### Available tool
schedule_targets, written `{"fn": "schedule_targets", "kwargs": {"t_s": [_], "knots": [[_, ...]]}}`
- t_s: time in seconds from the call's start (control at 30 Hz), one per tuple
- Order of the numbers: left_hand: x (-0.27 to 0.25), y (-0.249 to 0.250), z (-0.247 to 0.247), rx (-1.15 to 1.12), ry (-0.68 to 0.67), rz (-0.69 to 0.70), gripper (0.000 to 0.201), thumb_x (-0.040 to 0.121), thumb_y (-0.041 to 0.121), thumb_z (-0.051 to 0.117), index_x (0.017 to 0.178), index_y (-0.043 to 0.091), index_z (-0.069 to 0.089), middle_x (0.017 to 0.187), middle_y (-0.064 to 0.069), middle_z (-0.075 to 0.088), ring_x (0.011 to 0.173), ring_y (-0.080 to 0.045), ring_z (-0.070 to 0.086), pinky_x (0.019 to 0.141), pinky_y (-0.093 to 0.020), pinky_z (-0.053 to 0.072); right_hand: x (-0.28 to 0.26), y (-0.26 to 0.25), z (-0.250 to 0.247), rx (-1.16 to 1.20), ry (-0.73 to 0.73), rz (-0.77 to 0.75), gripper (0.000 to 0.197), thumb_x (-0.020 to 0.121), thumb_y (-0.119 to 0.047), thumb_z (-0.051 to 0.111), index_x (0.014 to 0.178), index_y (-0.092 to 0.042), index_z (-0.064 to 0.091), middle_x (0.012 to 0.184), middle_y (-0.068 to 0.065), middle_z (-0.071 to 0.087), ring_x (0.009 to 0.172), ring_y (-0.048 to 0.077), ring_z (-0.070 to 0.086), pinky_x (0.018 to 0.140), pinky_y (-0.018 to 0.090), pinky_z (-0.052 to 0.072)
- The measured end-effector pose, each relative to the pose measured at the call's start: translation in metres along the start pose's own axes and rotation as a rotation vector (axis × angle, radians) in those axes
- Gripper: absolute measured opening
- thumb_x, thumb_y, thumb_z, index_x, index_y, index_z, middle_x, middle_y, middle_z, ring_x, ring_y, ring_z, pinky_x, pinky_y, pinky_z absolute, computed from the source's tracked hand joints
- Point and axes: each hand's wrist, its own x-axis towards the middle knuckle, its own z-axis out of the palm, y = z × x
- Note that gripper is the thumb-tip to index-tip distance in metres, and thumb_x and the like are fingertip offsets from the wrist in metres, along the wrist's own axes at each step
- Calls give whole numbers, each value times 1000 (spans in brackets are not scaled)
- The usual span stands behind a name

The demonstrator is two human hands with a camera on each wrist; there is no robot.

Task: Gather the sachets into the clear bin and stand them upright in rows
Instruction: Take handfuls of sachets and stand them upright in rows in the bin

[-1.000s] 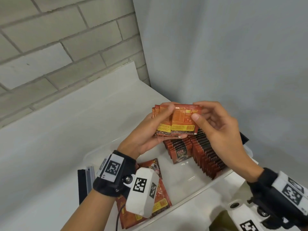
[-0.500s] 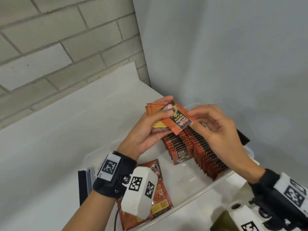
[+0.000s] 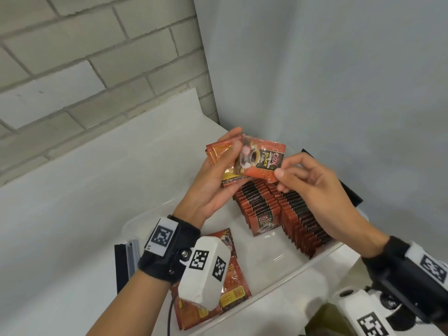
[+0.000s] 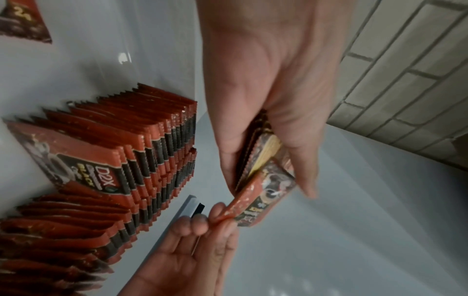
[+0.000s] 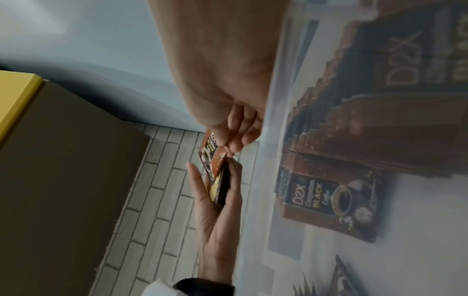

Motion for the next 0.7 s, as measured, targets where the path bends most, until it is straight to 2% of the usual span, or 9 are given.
{"fn": "schedule_targets", "kwargs": {"t_s": [0.1, 0.17, 0.2, 0.27, 0.33, 0.43, 0.57, 0.7], "knots": [[1, 4, -3, -37, 76, 25, 42, 78, 36, 58, 118, 22, 57, 101, -8, 72, 94, -20, 69, 88, -37, 55, -1, 4, -3, -157, -84, -16, 9, 89, -17, 61, 97, -18, 65, 78, -7, 70, 76, 5, 64, 70, 16, 50], [1, 5, -5, -86, 109, 35, 44, 78, 36, 59, 120, 20, 57, 103, -10, 71, 92, -21, 68, 87, -37, 56, -2, 8, -2, -348, -162, -58, 9, 91, -21, 61, 94, -27, 67, 85, -7, 69, 84, 8, 63, 73, 19, 50], [1, 5, -6, -103, 119, 38, 44, 79, 35, 60, 119, 19, 57, 103, -11, 70, 93, -21, 68, 87, -37, 56, -1, 11, -2, -460, -186, -95, 11, 91, -20, 62, 91, -30, 66, 84, -9, 68, 84, 7, 61, 71, 16, 46], [1, 5, -5, -114, 133, 35, 43, 78, 35, 61, 118, 19, 57, 103, -12, 70, 93, -22, 68, 86, -36, 56, -1, 16, 0, -676, -215, -186, 13, 91, -18, 63, 90, -30, 66, 84, -15, 64, 82, 3, 55, 68, 12, 38], [2, 5, -5, -118, 143, 29, 43, 77, 35, 62, 117, 19, 58, 102, -12, 71, 92, -22, 68, 86, -36, 56, 0, 19, 3, -808, -255, -236, 10, 91, -18, 63, 93, -26, 68, 89, -20, 59, 87, -2, 49, 73, 11, 33], [3, 5, -4, -144, 164, 13, 39, 75, 32, 64, 112, 17, 61, 99, -13, 71, 89, -22, 69, 85, -35, 57, 1, 23, 5, -882, -307, -250, 8, 91, -18, 63, 95, -23, 68, 92, -17, 56, 92, 1, 45, 77, 10, 33], [3, 5, -3, -166, 182, 1, 30, 76, 26, 66, 103, 14, 66, 97, -15, 70, 88, -23, 68, 84, -36, 57, 0, 22, 5, -916, -352, -265, 5, 86, -18, 68, 86, -23, 67, 87, -20, 53, 91, 1, 44, 78, 5, 31], [3, 4, -3, -163, 195, -11, 31, 77, 25, 66, 106, 14, 65, 98, -14, 67, 89, -24, 67, 80, -35, 57, -1, 20, 4, -923, -379, -221, 9, 82, -21, 70, 78, -27, 64, 88, -22, 50, 94, -1, 42, 80, 3, 27]]}}
